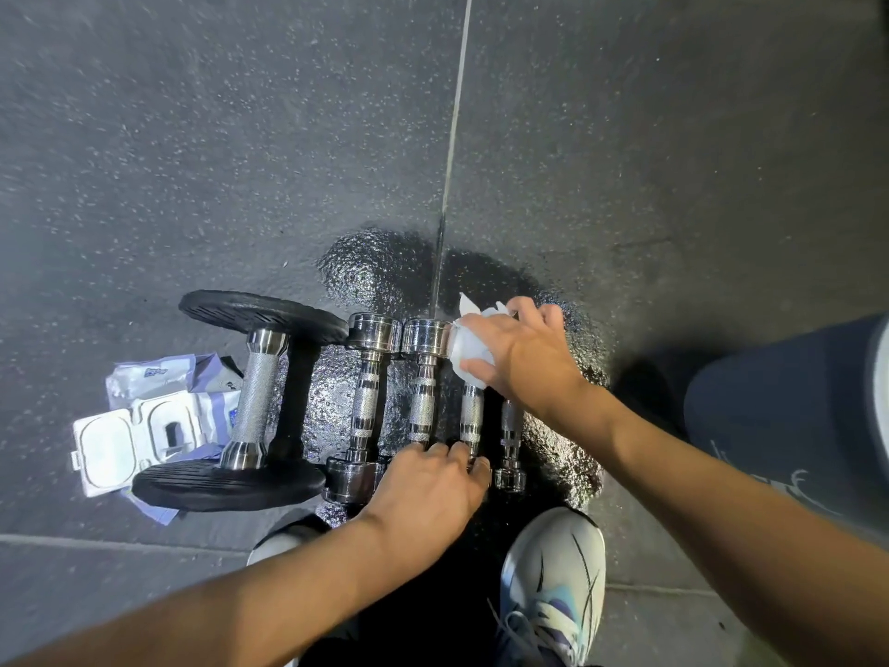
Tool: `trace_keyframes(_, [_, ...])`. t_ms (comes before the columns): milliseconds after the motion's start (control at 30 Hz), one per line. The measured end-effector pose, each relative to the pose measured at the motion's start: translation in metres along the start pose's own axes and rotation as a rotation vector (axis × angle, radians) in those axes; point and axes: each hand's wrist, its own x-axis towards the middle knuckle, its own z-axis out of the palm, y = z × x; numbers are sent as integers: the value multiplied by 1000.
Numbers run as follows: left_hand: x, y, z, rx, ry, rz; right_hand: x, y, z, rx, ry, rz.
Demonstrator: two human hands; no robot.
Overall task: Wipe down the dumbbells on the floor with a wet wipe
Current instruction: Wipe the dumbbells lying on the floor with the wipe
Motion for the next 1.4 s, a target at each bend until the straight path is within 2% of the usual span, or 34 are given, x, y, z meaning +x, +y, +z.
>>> trace_keyframes(100, [1, 1, 0, -8, -9, 2, 5, -7, -3, -106, -19, 35])
trace_keyframes(267, [2, 2, 2, -18, 6, -12, 9, -18, -4, -100, -11, 48])
trace_keyframes(400, [3, 3, 3, -19, 9, 1, 17, -24, -8, -129, -79, 6])
trace_keyframes(600, [5, 4, 8, -4, 7, -18, 28, -10, -14, 34, -182, -19])
trace_keyframes(767, [4, 2, 6, -16, -13, -35, 13, 12, -15, 21, -96, -60])
trace_keyframes(833, [2, 2, 4, -21, -16, -36, 10, 23, -14, 45, -121, -68])
trace_keyframes(900, [1, 2, 1, -16, -5, -24, 9, 31, -11, 34, -157, -48])
trace_keyframes(1033, [2, 2, -3, -20, -19, -28, 7, 35, -4, 243, -191, 80])
trace_keyframes(1200, [4, 3, -1, -39, -12, -38, 7, 5, -1, 15, -128, 155])
trace_keyframes(1400, [2, 1, 0, -43, 0, -33, -2, 1, -4, -11, -18, 179])
